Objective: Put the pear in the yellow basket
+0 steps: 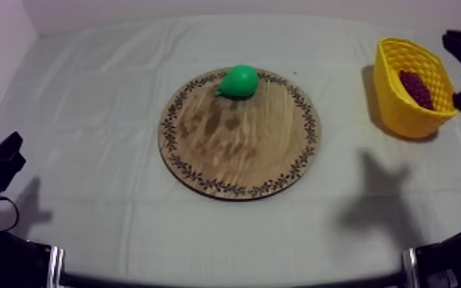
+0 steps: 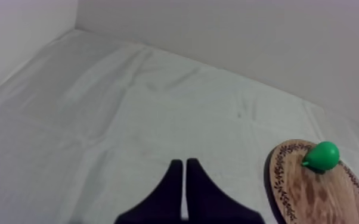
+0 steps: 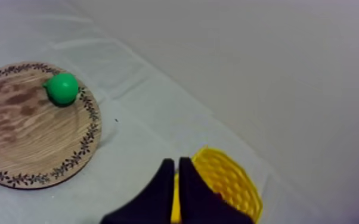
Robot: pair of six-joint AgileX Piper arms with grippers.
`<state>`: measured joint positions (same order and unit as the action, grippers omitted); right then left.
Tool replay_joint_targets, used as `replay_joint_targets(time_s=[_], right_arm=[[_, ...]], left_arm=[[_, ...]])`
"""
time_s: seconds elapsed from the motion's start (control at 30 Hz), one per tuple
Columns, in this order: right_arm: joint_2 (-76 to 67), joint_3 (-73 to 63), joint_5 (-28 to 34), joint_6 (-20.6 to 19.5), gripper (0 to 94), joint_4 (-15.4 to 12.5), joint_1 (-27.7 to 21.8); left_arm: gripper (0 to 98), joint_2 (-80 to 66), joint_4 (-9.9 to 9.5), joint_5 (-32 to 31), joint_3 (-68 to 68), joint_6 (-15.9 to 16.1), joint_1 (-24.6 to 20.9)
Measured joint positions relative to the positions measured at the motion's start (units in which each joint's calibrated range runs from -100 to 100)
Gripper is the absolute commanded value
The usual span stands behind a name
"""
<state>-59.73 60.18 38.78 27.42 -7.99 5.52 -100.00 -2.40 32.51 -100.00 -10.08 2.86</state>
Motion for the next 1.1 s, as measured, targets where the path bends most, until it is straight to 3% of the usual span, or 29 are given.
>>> replay_joint_targets(time_s=[0.27,0.7,1.1], right_arm=[[19.4,-20.0,9.1,4.0,0.3,0.4,4.2],[53.0,-57.6,27.6,0.0,0.4,8.0,12.0],[77.7,-84.8,42.6,4.2,0.4,13.0,15.9]], left_arm=[[0.1,0.0,0.0,0.0,0.0,0.0,0.0],[0.1,0.0,0.0,0.0,0.0,0.0,0.0],[0.1,0.0,0.0,0.0,0.0,0.0,0.0]])
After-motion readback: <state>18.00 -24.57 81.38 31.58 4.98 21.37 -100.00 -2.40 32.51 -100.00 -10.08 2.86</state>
